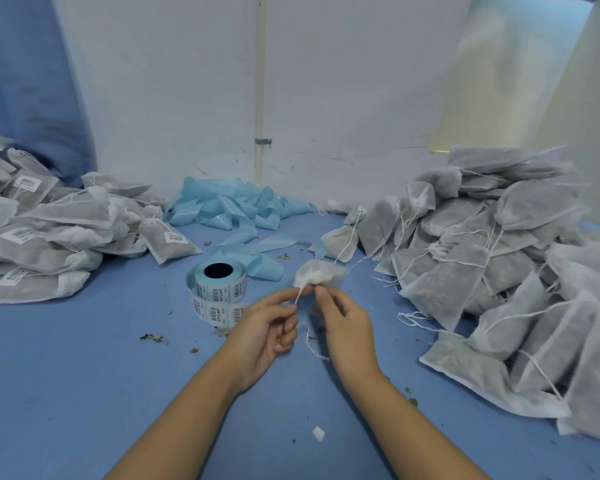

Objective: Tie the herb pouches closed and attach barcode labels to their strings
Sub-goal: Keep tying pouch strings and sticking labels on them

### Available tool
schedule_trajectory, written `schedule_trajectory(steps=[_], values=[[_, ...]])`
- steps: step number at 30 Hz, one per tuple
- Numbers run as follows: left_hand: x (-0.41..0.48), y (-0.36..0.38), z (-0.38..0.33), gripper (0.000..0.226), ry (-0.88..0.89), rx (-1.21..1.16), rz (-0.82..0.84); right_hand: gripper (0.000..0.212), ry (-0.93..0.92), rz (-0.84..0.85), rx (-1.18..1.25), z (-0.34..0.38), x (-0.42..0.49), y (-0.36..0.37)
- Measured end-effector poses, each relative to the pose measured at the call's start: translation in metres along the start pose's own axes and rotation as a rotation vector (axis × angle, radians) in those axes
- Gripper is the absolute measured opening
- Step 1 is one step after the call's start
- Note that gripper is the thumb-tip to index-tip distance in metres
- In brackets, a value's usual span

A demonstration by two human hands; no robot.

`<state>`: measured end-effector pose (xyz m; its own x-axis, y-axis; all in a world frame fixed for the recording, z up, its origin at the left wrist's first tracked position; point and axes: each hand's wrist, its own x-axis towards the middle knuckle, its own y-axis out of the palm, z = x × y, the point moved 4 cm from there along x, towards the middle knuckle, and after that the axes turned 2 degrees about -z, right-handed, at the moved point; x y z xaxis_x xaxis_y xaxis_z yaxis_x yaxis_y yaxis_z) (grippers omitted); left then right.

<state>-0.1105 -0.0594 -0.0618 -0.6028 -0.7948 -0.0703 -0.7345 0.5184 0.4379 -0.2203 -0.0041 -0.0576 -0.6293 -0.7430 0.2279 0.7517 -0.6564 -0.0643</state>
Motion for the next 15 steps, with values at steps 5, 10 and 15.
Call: schedule_trajectory(steps=[5,10,15], values=[[-0.004,0.007,0.003,0.041,0.046,0.255,-0.014,0.023,0.100,-0.060,0.090,-0.005,0.007,-0.005],[-0.003,0.011,0.005,0.041,0.065,0.318,-0.043,0.025,0.109,-0.045,0.007,-0.006,0.005,-0.004],[-0.007,0.018,0.004,0.040,0.106,0.396,-0.013,0.031,0.056,0.111,0.034,0.000,0.000,0.003]])
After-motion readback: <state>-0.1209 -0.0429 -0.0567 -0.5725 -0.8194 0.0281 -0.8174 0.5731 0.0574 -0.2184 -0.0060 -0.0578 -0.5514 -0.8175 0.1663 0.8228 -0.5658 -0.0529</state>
